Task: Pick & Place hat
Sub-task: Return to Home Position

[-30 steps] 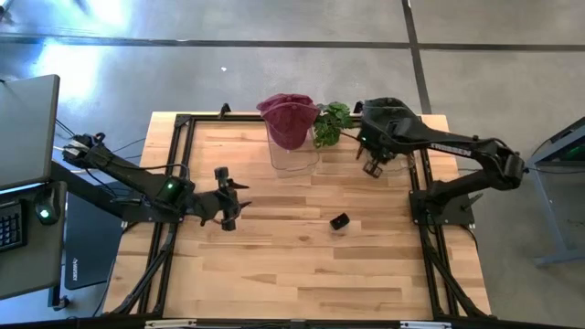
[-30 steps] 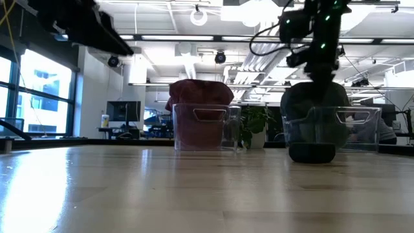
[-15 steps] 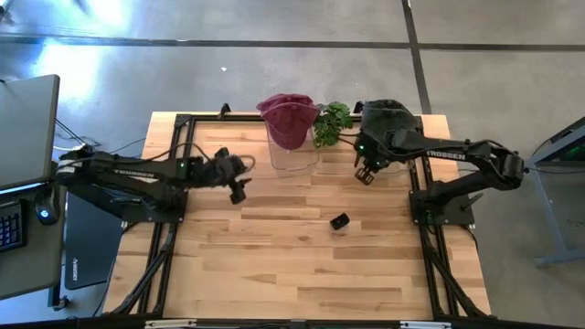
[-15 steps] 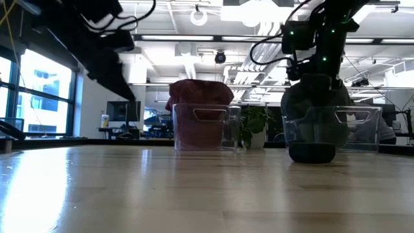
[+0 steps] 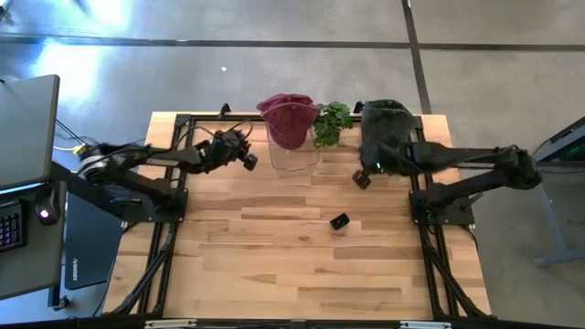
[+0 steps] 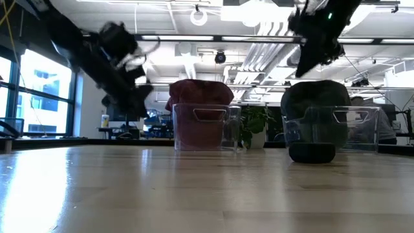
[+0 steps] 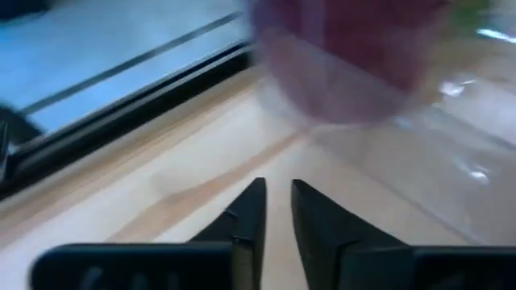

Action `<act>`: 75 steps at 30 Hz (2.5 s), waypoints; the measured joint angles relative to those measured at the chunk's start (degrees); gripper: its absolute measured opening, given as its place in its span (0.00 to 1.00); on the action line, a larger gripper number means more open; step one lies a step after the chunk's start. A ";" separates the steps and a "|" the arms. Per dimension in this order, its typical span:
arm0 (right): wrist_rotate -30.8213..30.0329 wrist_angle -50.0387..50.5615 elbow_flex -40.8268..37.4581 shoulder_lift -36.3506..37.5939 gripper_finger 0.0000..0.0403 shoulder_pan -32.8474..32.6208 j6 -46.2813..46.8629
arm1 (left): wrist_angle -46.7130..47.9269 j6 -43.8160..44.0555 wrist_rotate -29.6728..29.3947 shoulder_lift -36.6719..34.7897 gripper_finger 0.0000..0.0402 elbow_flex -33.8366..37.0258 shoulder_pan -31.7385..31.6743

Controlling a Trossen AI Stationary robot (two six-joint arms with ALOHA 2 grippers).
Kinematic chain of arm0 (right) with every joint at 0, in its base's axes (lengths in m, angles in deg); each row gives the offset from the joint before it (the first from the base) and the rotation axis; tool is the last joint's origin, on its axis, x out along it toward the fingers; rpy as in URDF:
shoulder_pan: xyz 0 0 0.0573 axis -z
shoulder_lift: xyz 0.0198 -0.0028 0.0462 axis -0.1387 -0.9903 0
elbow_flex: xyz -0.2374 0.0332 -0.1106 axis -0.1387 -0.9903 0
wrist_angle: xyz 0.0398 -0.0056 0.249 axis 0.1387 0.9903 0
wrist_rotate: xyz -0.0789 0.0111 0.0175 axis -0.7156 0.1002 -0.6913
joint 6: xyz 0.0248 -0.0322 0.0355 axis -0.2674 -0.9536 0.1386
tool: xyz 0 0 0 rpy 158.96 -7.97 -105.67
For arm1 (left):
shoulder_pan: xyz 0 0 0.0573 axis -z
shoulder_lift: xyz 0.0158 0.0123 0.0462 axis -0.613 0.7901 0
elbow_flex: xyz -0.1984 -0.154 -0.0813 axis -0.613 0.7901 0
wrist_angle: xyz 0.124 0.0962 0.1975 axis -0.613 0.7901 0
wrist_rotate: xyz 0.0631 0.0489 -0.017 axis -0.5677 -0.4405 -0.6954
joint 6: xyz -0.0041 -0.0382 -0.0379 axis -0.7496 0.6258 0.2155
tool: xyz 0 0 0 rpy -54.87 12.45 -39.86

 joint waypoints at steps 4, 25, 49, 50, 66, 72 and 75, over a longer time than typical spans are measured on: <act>-4.97 -2.77 0.00 0.18 0.00 -12.43 5.69 | -14.04 0.60 5.75 9.06 0.03 -0.11 -6.09; -13.00 -26.47 0.00 -11.40 0.00 -44.40 11.94 | -20.21 -7.99 11.71 26.09 0.00 -17.55 -14.57; 14.29 -83.97 -26.62 -13.08 0.00 -32.06 -11.32 | 14.44 -17.59 26.32 -9.17 0.00 -12.35 -0.74; 15.79 -88.69 -28.72 -13.08 0.00 -30.48 -12.01 | 12.74 -16.68 28.69 -11.78 0.00 -10.47 0.39; 32.41 -92.39 -45.81 16.64 0.00 -5.40 -15.05 | 20.75 -15.77 36.23 -52.60 0.00 5.79 1.36; 33.35 -77.93 -45.66 29.58 0.00 -2.56 -15.06 | 27.33 -13.21 38.32 -68.54 0.00 9.06 1.39; 33.39 -74.30 -45.66 33.90 0.00 -1.68 -15.08 | 27.47 -11.65 38.63 -74.35 0.00 10.67 1.40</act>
